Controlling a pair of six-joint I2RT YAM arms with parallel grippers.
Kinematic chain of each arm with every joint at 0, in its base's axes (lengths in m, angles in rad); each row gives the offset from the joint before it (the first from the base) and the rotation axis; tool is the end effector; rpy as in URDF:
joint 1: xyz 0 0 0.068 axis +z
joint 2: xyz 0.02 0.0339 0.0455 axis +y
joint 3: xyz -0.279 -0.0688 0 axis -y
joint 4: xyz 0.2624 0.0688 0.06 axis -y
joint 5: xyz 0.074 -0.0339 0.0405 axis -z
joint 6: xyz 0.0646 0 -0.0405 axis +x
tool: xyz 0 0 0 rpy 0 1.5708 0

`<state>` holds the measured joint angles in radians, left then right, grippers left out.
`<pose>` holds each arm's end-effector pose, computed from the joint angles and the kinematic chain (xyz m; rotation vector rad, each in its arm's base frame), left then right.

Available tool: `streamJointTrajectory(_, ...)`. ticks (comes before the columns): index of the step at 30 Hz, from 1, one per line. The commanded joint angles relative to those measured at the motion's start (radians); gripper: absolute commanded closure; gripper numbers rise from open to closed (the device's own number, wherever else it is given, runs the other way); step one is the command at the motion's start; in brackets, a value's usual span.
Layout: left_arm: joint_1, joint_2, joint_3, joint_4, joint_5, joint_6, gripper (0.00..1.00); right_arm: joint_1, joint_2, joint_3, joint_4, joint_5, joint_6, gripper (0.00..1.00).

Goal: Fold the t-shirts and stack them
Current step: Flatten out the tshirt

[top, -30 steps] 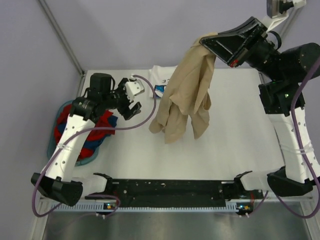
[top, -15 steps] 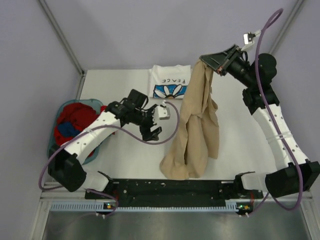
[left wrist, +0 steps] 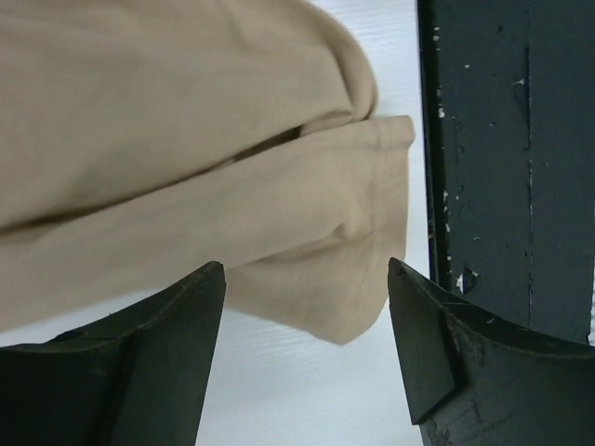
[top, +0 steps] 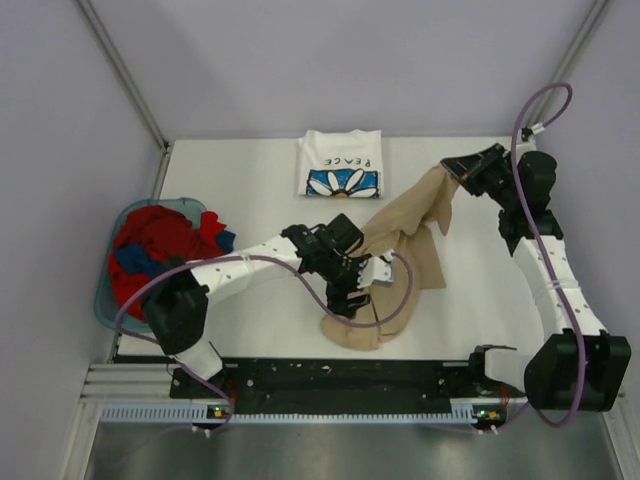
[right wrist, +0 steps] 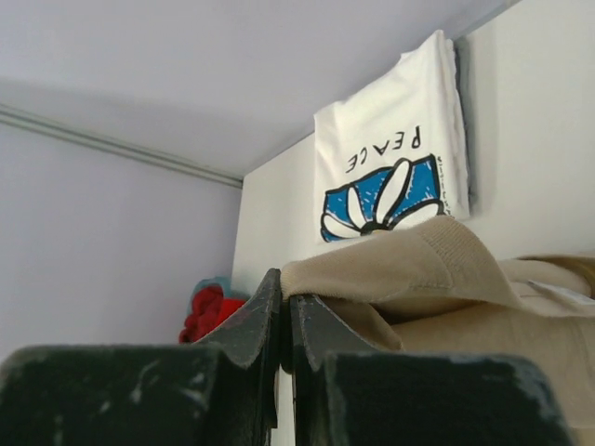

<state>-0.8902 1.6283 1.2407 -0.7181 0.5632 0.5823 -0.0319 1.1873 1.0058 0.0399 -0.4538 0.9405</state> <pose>0.1993 -0.3010 0.2334 1.9107 1.8385 -0.8523 0.3160 0.0182 0.3652 0.5167 1.7409 1.0473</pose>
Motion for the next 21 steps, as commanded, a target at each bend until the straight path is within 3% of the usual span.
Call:
streamJointTrajectory(1, -0.122, 0.008, 0.042, 0.039, -0.022, 0.086, 0.25, -0.010, -0.011, -0.003, 0.011, 0.015, -0.104, 1.00)
streamJointTrajectory(4, -0.209, 0.047, 0.075, 0.010, 0.027, 0.126, 0.23, -0.011, 0.009, -0.013, 0.011, 0.003, -0.114, 1.00)
streamJointTrajectory(11, -0.308, 0.168, 0.057, 0.062, -0.031, 0.215, 0.21, -0.010, 0.018, -0.033, 0.014, -0.008, -0.124, 1.00)
streamJointTrajectory(17, -0.309, 0.249, 0.068, 0.077, -0.063, 0.244, 0.38, -0.013, 0.012, -0.044, 0.014, -0.023, -0.129, 1.00)
streamJointTrajectory(21, -0.309, 0.271, 0.077, 0.078, -0.060, 0.248, 0.42, -0.016, 0.012, -0.053, 0.015, -0.031, -0.132, 1.00)
